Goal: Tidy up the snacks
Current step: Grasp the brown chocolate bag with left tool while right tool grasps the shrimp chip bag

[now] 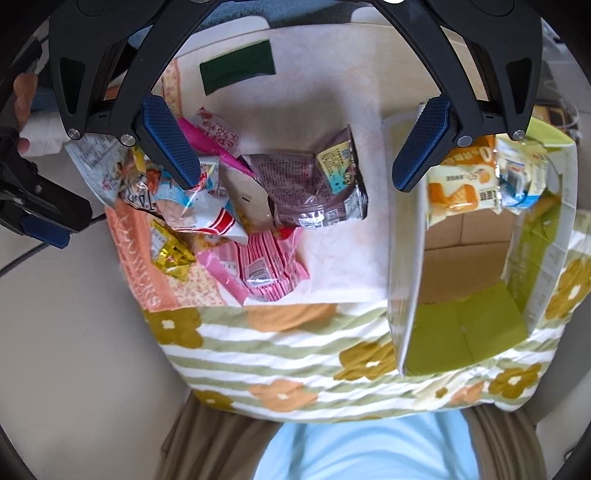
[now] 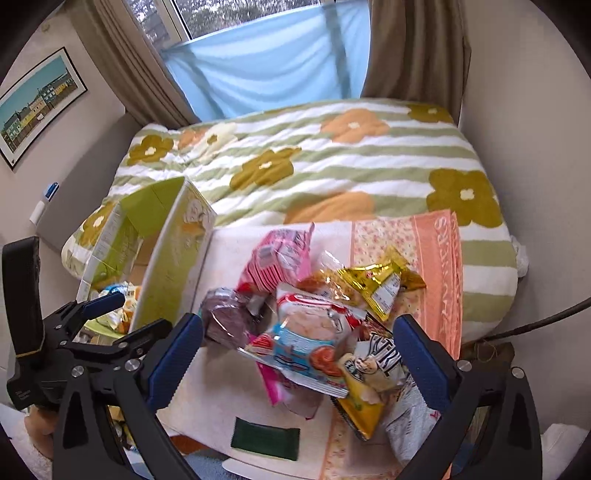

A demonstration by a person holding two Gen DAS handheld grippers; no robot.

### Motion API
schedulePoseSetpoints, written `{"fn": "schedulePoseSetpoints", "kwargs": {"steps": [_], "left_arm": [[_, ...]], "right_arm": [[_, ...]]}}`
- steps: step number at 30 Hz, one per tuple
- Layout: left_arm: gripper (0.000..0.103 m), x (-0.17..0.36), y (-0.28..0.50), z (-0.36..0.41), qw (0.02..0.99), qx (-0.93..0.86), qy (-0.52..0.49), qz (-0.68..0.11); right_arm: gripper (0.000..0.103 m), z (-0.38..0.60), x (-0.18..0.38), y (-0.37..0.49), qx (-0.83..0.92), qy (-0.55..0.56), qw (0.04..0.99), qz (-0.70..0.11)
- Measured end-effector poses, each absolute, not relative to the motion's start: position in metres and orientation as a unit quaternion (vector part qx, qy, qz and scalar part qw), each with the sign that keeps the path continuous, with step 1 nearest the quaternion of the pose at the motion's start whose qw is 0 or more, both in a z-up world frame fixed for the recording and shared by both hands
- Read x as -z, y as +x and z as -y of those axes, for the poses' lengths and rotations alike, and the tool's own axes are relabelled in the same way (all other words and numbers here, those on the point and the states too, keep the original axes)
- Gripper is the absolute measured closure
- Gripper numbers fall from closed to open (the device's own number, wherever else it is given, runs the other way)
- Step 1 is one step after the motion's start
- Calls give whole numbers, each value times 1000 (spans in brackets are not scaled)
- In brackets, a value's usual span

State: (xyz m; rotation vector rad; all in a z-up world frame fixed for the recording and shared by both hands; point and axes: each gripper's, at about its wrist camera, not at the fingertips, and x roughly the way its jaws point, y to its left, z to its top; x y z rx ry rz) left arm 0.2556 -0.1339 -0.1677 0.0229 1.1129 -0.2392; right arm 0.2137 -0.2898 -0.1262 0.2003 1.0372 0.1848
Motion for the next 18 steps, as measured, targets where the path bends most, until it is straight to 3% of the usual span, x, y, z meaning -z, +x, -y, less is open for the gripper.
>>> {"fn": "schedulePoseSetpoints", "kwargs": {"steps": [18], "left_arm": [[3,261,298,165,812,19,45,-582]], "right_arm": [[0,293,203,265,-113,123,805,-570]]}}
